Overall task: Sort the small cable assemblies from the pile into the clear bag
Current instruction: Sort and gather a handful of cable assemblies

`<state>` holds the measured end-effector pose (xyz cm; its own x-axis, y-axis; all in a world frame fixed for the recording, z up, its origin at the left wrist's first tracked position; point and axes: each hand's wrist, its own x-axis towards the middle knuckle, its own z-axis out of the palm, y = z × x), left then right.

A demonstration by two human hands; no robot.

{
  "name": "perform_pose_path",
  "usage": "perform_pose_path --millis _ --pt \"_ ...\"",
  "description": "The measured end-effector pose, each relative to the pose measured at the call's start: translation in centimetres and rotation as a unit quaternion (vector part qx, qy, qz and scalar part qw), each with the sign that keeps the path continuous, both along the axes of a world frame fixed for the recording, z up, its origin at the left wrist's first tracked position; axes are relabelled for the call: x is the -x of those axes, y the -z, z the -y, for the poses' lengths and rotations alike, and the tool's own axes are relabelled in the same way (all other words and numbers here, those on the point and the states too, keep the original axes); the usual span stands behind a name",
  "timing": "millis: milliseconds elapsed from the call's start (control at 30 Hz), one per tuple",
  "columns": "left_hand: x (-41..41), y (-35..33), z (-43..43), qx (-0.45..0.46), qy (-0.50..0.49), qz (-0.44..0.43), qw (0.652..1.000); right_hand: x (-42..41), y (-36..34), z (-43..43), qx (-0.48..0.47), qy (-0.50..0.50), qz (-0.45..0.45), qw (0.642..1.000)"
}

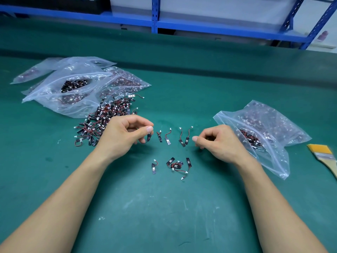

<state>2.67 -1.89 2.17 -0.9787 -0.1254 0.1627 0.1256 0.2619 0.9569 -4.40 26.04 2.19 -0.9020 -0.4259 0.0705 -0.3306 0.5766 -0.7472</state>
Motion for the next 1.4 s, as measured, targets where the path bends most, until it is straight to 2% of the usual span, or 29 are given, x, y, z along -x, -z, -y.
perform_pose_path --millis 633,800,900,1000,1167,1300,1400 --pt "0.1 0.6 -0.2 -0.004 0.019 -0.002 1.0 0.1 0.3 0.1 0.003 -0.008 -0.007 1.0" --pt "0.1 0.8 -0.4 -0.006 0.05 -0.015 0.999 0.0 0.4 0.1 0.009 -0.016 -0.008 1.0" --pt "0.1 0.8 -0.5 0.023 0.076 -0.004 0.997 -0.2 0.3 0.3 0.012 -0.03 -0.017 0.999" --pt "-0.1 1.0 -0.9 0.042 0.103 0.005 0.994 -0.8 -0.1 0.7 0.02 -0.091 -0.044 0.995" --pt "-0.2 0.9 -1.0 0.07 0.142 0.045 0.986 -1.6 -0.4 1.6 -0.022 -0.171 -0.056 0.983" --pt "-0.9 0.6 -1.2 0.158 0.161 0.041 0.973 -1.8 -0.3 1.9 -0.069 -0.192 -0.058 0.977" --pt "-1.3 0.4 -1.5 0.243 0.207 0.053 0.946 -2.1 -0.2 2.2 -0.094 -0.2 -0.057 0.974"
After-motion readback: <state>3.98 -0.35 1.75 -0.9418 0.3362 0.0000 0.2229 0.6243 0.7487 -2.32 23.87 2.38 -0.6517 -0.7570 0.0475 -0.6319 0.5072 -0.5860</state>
